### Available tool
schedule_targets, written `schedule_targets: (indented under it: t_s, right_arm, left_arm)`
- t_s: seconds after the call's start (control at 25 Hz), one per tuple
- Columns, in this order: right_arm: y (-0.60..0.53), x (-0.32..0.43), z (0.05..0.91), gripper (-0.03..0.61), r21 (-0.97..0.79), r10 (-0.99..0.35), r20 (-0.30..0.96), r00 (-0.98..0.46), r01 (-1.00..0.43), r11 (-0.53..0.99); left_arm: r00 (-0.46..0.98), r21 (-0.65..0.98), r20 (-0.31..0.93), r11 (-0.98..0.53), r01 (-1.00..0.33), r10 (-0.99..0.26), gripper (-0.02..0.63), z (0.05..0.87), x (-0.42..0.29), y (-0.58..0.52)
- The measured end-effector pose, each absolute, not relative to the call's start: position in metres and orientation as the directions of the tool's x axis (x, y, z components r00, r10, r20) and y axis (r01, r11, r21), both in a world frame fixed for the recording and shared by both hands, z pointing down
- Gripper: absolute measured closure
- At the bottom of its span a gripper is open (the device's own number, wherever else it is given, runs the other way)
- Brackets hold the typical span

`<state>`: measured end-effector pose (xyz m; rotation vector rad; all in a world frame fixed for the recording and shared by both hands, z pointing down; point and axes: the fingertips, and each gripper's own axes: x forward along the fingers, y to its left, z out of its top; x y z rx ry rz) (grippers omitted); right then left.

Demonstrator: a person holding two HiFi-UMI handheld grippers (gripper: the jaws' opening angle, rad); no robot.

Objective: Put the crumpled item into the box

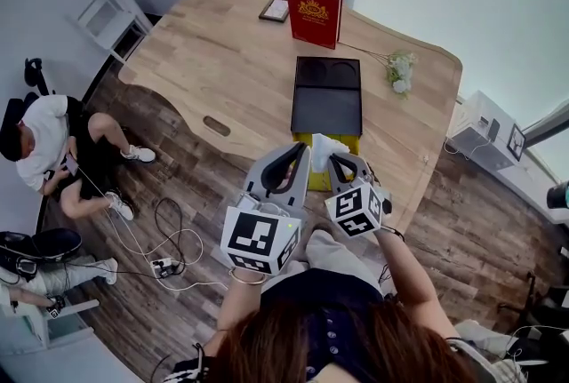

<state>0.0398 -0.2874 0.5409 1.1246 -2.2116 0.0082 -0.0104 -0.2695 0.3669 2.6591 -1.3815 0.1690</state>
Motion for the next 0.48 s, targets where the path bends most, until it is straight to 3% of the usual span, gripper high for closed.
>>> schedule_targets:
  t_s: [0.48]
  right_arm:
    - [-0.295, 0.033, 0.577, 0.549, 0.259, -0.662, 0.617, -0.425, -0.685, 0.681]
  left_arm:
    - [0.564, 0.077, 0.178, -0.56, -0.825, -0.807, 0.581, 0.372, -0.01, -0.279]
